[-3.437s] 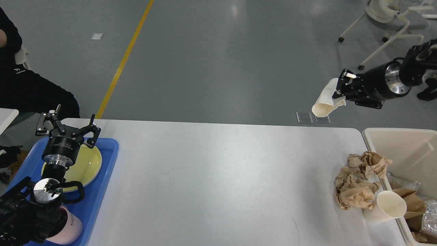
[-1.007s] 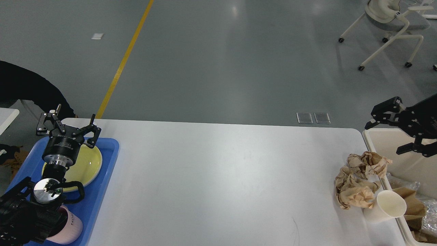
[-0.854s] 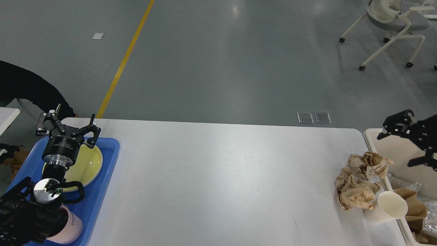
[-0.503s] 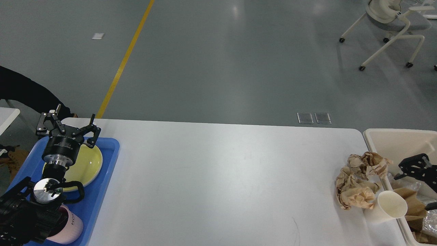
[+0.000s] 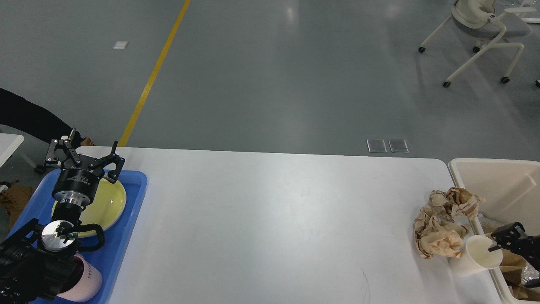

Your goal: Tidy desktop

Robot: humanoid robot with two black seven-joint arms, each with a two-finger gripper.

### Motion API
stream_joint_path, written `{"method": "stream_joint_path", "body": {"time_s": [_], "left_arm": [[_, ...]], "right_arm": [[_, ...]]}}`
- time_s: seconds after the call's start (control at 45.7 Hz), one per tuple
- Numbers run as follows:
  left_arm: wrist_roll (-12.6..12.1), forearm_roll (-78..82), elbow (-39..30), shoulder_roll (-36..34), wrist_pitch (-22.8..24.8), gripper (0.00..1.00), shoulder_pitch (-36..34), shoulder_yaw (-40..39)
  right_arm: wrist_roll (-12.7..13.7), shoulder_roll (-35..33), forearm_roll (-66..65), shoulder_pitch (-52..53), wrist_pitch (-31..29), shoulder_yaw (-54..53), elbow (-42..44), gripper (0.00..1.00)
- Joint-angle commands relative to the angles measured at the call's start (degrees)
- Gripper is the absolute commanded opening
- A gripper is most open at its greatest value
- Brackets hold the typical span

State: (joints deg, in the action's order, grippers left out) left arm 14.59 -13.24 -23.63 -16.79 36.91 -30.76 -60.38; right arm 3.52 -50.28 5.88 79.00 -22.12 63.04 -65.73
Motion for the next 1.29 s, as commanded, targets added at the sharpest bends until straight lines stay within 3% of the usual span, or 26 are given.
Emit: {"method": "stream_joint_path", "body": {"time_s": [0.0,0.263,0.547,0.657,0.766,0.81,0.897,1.029,1.204,1.27], "left_arm": [[0.00,0.06,0.07,0.00,0.01,0.96,0.00,0.00],[0.00,-0.03,0.07,0.00,0.01,0.96,0.00,0.00],[0.00,0.06,-0.02,0.00,0.01,0.96,0.00,0.00],[0.00,-0.03,-0.01,0.00,0.01,0.96,0.00,0.00],[0.00,-0.03,-0.02,0.00,-0.08,0.96,0.00,0.00],[0.00,-0.03,-0.01,0.00,0.01,0.96,0.00,0.00],[0.00,0.06,-0.02,0.00,0.01,0.96,0.00,0.00],[0.00,-0.03,-0.02,0.00,0.01,0.96,0.00,0.00],[0.00,-0.03,-0.02,0.00,0.01,0.96,0.00,0.00],[0.00,-0.03,-0.02,0.00,0.01,0.96,0.00,0.00]], "right_arm": [[0.00,0.44,0.01,-1.92,0.59,-1.51,0.25,0.67],[0.00,1.23,0.18,-8.25,12.45,-6.08,1.13,0.69],[0.00,2.37,0.27,-8.87,16.14,-6.17,1.05,0.67],[0.00,2.37,0.36,-8.69,16.14,-6.17,0.87,0.51],[0.00,2.37,0.45,-8.87,16.14,-6.78,0.87,0.46],[0.00,2.37,0.45,-8.87,15.71,-7.31,0.61,0.35],[0.00,2.20,0.45,-8.96,14.83,-7.75,0.26,0.02],[-0.09,1.59,1.15,-8.43,12.28,-8.37,-0.27,0.00],[0.00,-2.53,1.24,-6.41,1.13,-10.29,-0.54,0.00],[0.00,-4.47,1.24,-5.62,-0.11,-10.83,-0.54,0.00]]}}
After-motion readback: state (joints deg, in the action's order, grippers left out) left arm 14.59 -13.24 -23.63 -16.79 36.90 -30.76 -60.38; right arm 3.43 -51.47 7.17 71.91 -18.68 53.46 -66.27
